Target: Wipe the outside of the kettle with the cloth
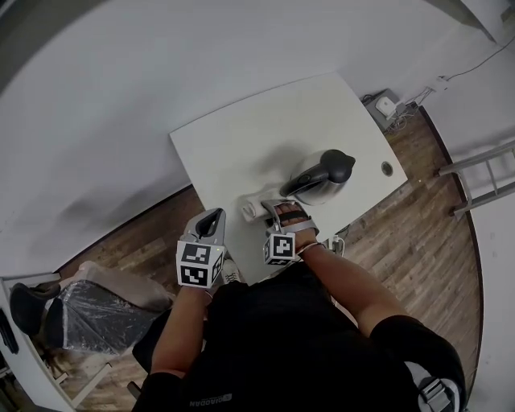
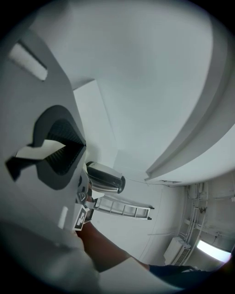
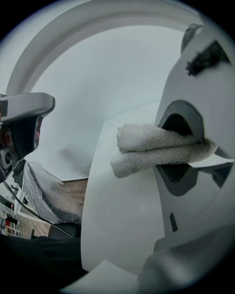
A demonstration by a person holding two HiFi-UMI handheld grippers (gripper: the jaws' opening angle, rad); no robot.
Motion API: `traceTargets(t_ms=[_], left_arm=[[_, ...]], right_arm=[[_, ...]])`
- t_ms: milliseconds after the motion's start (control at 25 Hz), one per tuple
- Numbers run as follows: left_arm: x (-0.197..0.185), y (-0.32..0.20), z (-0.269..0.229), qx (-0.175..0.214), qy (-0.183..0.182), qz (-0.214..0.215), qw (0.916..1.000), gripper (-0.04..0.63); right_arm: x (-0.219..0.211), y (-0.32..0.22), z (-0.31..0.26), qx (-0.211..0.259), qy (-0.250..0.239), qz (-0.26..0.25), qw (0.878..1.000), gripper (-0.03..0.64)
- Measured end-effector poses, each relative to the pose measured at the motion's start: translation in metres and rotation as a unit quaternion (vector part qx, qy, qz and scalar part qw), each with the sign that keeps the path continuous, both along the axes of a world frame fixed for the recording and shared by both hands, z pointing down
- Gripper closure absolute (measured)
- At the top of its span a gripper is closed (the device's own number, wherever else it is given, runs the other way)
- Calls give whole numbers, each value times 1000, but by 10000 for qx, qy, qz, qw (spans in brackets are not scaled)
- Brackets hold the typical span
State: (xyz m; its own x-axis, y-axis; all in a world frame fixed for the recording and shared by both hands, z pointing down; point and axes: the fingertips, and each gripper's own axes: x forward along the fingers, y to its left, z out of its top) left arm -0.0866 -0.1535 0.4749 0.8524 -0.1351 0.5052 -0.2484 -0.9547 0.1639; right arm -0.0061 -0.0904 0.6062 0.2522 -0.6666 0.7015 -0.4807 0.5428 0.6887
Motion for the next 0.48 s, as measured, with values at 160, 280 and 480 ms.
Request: traceTargets(t_ms=[160,280,480], left_arm=[[11,6,2,-17,-21,44,10000,589],[20,16,3,-44,-23,164,9999,589],[30,20,0,-40,31,272,9996,589]], right_arm=[[10,12,2,33,-271,192,9994,520],[18,24,1,56,-528,547,9971,520],[30,36,-24,262,-1266,1074,9858,519]])
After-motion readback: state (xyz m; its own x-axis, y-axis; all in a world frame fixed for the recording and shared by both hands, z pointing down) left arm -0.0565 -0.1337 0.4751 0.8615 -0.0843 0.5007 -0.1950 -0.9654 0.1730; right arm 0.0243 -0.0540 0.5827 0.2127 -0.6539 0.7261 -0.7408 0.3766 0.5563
